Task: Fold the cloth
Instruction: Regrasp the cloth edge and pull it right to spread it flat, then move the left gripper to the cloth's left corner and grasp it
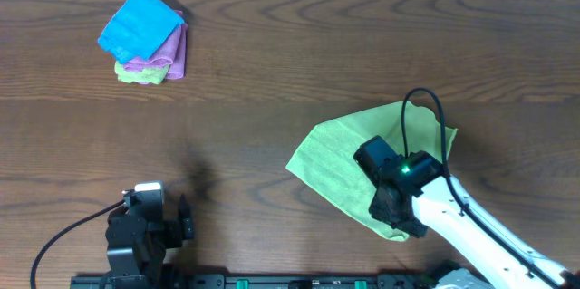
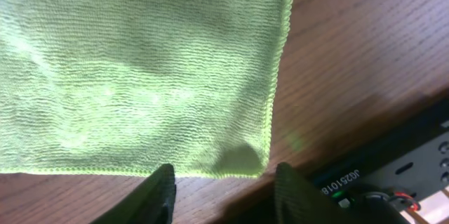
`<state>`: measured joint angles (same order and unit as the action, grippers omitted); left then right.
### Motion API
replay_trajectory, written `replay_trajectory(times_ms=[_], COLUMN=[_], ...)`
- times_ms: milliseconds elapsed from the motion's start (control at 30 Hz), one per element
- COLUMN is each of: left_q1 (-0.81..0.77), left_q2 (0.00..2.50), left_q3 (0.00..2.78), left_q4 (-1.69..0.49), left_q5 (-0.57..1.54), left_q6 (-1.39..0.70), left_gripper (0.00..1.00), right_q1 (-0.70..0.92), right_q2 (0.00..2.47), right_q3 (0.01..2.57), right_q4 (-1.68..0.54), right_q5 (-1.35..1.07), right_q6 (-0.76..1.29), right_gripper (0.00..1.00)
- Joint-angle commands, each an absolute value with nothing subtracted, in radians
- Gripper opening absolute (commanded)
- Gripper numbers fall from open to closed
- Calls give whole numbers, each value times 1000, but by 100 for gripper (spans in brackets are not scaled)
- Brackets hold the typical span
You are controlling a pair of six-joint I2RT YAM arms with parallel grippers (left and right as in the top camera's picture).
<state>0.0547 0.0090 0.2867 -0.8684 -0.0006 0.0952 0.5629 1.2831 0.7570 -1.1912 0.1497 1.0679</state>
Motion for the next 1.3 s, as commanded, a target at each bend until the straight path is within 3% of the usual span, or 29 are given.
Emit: replay_trajectory(times_ms=[0,300,533,633,833,1000,1167,1267], left_q1=[50,50,50,50,50,50,50,50], left_q2=[4,4,4,4,34,298,626,855], left_q3=[281,281,281,281,286,350,520,669], left_q4=[-887,-920,-914,-876,-686,-563,-566,-564], left_q5=[-3,-62,-46,20,342,489,554,701], left_q6=[109,112,105,101,5,-130,-134,-136], left_gripper=[95,95,95,95,95,95,95,95], right_q1=[575,575,556,501,324,267,267,267], right_q2=[1246,1126,1097,1097,1096,1095,1095,1095], right_q3=[756,757,757,757,757,757,757,757], right_q4=[-1185,-1037,-922,-879,-852,-845,-845,-845], right_q5=[173,171,201,181,93,70,70,70], right_q6=[1090,957,778,685,566,506,506,507], right_gripper=[51,66,69,70,69,70,71,71])
